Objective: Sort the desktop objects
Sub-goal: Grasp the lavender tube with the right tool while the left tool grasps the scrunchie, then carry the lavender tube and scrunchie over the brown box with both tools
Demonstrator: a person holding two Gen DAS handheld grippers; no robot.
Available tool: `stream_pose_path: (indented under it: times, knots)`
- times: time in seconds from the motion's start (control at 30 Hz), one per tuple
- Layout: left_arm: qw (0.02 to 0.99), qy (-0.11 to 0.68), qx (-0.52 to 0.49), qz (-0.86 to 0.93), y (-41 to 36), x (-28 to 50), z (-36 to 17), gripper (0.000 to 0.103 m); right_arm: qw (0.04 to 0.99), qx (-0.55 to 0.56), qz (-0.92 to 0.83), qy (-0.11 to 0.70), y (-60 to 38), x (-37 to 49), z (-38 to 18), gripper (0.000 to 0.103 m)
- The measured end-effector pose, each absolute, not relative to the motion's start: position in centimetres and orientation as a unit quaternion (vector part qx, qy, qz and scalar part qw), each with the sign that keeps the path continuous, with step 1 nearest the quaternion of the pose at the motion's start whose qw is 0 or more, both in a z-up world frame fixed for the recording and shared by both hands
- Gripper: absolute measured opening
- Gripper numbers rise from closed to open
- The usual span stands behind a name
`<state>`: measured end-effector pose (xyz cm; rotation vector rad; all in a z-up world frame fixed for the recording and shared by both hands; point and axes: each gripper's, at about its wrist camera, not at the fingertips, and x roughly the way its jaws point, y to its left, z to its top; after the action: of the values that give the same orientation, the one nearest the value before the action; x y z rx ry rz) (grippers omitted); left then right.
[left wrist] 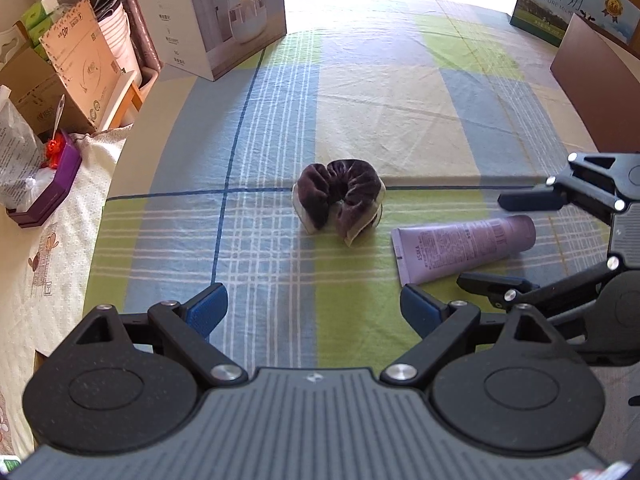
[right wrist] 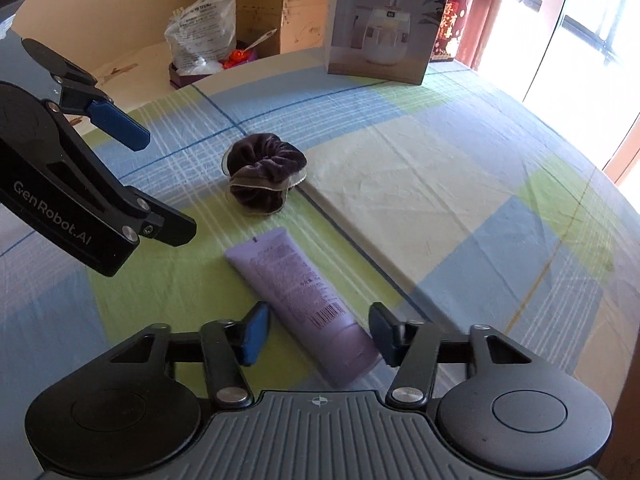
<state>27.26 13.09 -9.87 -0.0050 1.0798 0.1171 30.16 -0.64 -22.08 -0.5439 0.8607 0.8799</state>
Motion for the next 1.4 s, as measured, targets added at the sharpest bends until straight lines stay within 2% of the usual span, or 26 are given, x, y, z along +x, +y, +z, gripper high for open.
stream_pose_path:
  times: [0.03, 0.27, 0.8, 0.93, 1.0, 1.17, 1.27, 1.4]
  knots:
    - [0.856, 0.514, -0.002, 0.052, 13.1, 27.5, -9.9, 0.091, 0.779, -0.237, 0.411, 0.41, -0.9, 30.4, -22.1, 0.029]
    - [0.857, 0.514, 0.004, 0.032, 13.0, 28.9, -10.6, 0.091, 0.805, -0.153, 0.342, 0.46, -3.3, 30.7, -21.7, 0.028]
    - [0.872, 0.485, 0.07, 0.007, 12.5, 33.0, -11.7, 0.088, 0.88, -0.063, 0.165, 0.441, -7.0, 27.6, -21.3, 0.028]
    - [0.871, 0.487, 0.069, 0.001, 12.4, 33.6, -12.1, 0.081, 0.885, -0.072, 0.149, 0.436, -7.1, 27.1, -21.5, 0.028]
    - [0.869, 0.49, 0.068, 0.0, 12.4, 33.8, -12.4, 0.073, 0.885, -0.074, 0.149, 0.435, -7.3, 27.0, -21.6, 0.028]
    - [0.869, 0.493, 0.047, -0.016, 12.4, 33.9, -12.7, 0.041, 0.883, -0.063, 0.146, 0.441, -7.5, 27.6, -21.5, 0.029]
    - [0.869, 0.492, 0.052, -0.016, 12.2, 33.7, -12.5, 0.034, 0.88, -0.069, 0.155, 0.443, -7.5, 28.0, -21.5, 0.036]
    - [0.866, 0.498, 0.037, -0.016, 12.5, 33.0, -12.3, 0.03, 0.878, -0.071, 0.159, 0.447, -7.5, 28.8, -21.5, 0.042]
